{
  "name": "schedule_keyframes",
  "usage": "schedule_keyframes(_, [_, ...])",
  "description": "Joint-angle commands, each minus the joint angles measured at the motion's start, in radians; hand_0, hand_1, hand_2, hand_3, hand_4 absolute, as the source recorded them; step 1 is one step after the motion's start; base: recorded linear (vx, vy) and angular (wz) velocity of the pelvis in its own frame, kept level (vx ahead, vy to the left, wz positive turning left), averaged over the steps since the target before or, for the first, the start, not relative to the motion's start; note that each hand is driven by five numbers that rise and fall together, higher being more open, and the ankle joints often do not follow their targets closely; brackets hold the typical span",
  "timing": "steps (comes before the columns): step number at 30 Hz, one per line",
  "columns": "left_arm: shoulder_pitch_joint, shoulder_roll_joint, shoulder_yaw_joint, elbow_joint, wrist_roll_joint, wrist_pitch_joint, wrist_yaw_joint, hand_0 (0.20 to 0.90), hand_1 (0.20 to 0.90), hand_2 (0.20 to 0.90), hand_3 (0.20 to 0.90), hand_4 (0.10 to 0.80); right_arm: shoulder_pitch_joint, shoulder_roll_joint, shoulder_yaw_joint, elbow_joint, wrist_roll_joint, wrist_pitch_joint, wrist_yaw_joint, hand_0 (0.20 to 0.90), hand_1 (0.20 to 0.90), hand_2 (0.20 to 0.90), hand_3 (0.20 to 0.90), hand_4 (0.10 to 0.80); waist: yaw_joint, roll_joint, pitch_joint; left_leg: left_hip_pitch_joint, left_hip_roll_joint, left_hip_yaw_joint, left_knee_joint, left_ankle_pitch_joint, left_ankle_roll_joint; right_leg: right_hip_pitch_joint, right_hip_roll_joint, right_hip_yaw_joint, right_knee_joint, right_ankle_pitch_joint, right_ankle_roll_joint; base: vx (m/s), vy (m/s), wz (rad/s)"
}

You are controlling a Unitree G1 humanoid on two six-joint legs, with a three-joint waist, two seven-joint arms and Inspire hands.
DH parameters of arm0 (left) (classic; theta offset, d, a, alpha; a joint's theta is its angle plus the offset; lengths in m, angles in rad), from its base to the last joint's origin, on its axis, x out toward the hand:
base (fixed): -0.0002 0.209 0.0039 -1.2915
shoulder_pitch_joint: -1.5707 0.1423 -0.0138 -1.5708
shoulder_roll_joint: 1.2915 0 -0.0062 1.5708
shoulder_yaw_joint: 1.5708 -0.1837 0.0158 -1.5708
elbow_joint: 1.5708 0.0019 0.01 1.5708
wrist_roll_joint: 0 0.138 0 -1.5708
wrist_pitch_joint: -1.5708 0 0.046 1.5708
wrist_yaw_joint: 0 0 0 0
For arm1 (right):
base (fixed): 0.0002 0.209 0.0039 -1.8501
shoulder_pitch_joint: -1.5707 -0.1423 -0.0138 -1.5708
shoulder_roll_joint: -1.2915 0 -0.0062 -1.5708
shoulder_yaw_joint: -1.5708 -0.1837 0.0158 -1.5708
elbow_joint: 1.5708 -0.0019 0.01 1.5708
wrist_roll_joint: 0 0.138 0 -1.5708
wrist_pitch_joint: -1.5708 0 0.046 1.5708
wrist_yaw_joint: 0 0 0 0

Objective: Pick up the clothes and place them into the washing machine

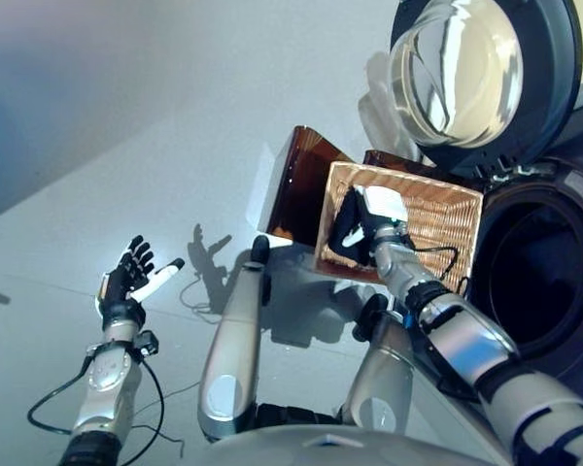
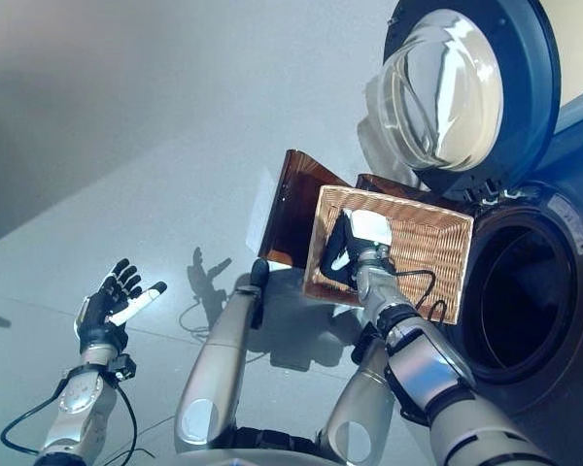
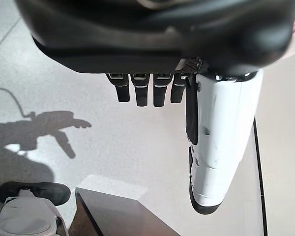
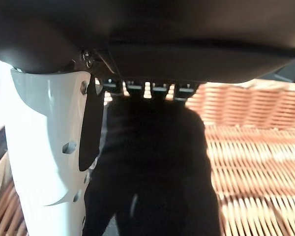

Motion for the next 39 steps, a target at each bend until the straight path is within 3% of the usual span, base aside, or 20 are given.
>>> schedule_keyframes(1, [0.072, 0.082, 0.074, -0.119, -0.007, -0.066, 0.002, 0.900, 0.900, 0.900, 0.900, 0.800, -0.037, -0.032, -0.005, 0.019, -0.028, 0.017, -0.002, 0.203, 0.203, 0.203, 0.203, 0.302, 0.026, 0.025, -0.016, 0.011, 0.036, -0.026, 0.075, -0.080, -0.067, -0.057, -0.007, 0.051, -0.015, 0.151, -0.033, 0.000, 0.000, 0.00])
schedule_keyframes(26, [0.065, 0.085, 0.085, -0.117, -0.003, -0.069, 0.008, 0.900, 0.900, 0.900, 0.900, 0.800, -0.023, -0.060, -0.022, -0.012, -0.026, 0.018, -0.008, 0.200, 0.200, 0.200, 0.200, 0.300, 0.017, 0.016, -0.018, 0.011, 0.037, -0.020, 0.073, -0.081, -0.061, -0.064, -0.007, 0.054, -0.020, 0.164, -0.029, 0.000, 0.000, 0.00])
schedule_keyframes(39, [0.030, 0.057, 0.091, -0.062, 0.021, -0.068, 0.042, 0.900, 0.900, 0.900, 0.900, 0.800, 0.147, -0.085, -0.213, -0.191, 0.296, -0.102, -0.056, 0.200, 0.200, 0.200, 0.200, 0.300, -0.017, -0.044, -0.028, 0.113, 0.048, 0.001, -0.124, -0.001, -0.071, 0.058, 0.012, 0.002, -0.237, 0.258, -0.012, 0.012, -0.011, -0.02])
